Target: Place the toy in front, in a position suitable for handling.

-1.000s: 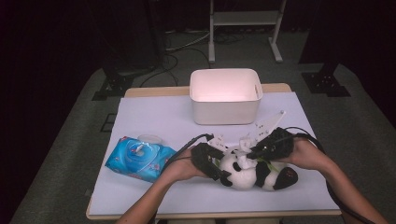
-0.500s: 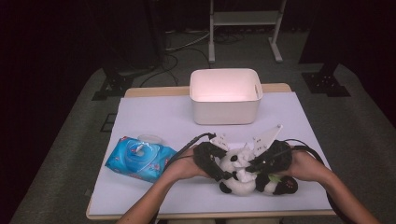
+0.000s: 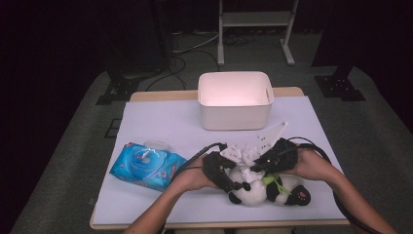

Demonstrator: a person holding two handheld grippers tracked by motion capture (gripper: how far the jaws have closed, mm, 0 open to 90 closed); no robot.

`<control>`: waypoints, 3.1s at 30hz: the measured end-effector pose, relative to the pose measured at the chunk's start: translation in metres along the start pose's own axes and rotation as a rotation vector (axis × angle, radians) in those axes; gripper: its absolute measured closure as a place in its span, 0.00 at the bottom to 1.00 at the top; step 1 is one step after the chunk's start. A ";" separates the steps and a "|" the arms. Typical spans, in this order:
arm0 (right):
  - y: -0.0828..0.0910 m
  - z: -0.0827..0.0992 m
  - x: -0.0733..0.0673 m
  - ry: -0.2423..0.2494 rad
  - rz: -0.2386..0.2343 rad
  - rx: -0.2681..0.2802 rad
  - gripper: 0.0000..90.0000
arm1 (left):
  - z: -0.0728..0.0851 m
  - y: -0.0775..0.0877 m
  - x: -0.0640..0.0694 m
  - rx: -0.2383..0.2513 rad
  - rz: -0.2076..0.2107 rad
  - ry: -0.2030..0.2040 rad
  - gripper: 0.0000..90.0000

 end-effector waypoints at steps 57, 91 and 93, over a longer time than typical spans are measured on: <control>0.009 0.044 -0.008 -0.078 -0.010 -0.019 0.92 | -0.014 0.014 0.003 -0.008 0.028 0.006 0.21; 0.009 0.051 -0.024 -0.041 0.006 -0.005 0.92 | -0.008 -0.002 -0.007 0.027 0.200 0.093 0.28; 0.009 0.050 -0.022 -0.036 0.011 0.002 0.92 | -0.009 0.001 -0.009 0.041 0.185 0.078 0.32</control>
Point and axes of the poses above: each handheld gripper's, and its own axes: y roughly backward along the jaws, z roughly out of its underside, x roughly to its right, the point moved 7 cm from there along -y, roughly forward along the jaws, and after that the axes turned 1 degree about -z, right-handed, at the moved point
